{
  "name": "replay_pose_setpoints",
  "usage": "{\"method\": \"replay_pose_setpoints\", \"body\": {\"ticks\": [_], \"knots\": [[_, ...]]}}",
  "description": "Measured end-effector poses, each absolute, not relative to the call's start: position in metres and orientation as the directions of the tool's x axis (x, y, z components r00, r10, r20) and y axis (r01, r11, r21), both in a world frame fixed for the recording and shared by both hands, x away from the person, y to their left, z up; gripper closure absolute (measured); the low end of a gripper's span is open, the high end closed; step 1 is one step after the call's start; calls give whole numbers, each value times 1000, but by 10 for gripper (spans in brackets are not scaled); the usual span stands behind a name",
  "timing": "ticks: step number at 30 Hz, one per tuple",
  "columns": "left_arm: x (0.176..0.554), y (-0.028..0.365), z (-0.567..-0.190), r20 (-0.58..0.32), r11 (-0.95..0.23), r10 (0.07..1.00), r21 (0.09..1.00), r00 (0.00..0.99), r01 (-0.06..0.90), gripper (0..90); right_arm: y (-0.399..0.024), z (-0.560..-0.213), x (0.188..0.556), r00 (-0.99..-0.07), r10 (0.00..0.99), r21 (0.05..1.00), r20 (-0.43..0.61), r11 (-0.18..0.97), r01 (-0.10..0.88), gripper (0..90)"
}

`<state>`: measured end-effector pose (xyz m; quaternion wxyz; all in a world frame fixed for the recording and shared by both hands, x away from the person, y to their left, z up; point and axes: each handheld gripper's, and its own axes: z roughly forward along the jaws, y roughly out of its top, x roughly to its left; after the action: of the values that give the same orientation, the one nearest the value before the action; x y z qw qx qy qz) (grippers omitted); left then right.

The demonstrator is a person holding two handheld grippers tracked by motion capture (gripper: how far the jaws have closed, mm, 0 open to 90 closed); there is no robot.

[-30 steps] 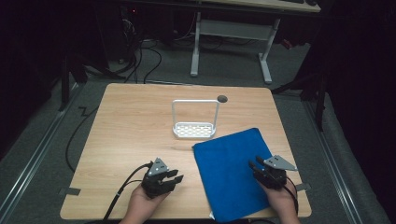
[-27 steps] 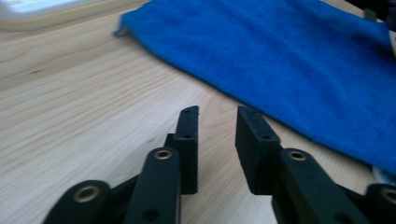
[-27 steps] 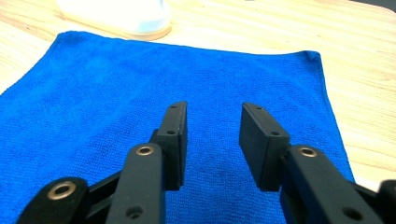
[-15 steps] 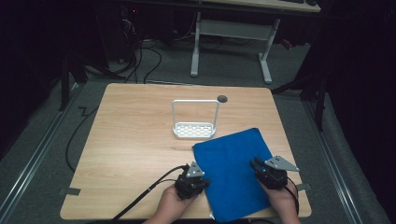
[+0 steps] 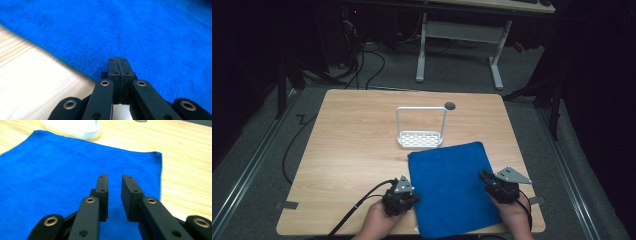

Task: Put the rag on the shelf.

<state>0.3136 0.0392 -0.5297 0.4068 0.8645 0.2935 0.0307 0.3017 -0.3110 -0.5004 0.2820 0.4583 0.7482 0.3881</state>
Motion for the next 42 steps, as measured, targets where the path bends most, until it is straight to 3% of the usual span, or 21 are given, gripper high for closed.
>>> {"method": "replay_pose_setpoints", "body": {"ticks": [7,10,18,23,34,42], "knots": [[320,92,-532,-215,-427,605,724,766,541,900,-305,-502,303,-443,894,832,-64,294,471,802],[328,105,-529,-228,-385,643,730,731,565,866,-301,-507,307,-465,883,809,-63,318,494,863],[348,90,-531,-238,-357,642,748,729,559,750,-295,-523,326,-470,880,730,-71,367,576,900],[342,86,-533,-178,-409,638,746,749,526,767,-295,-527,327,-468,882,719,-59,362,593,900],[325,128,-532,-246,-352,676,720,694,598,806,-271,-527,316,-553,832,717,-52,417,559,900],[302,141,-532,-214,-362,692,724,690,587,810,-251,-526,308,-612,788,707,-66,470,529,900]]}}
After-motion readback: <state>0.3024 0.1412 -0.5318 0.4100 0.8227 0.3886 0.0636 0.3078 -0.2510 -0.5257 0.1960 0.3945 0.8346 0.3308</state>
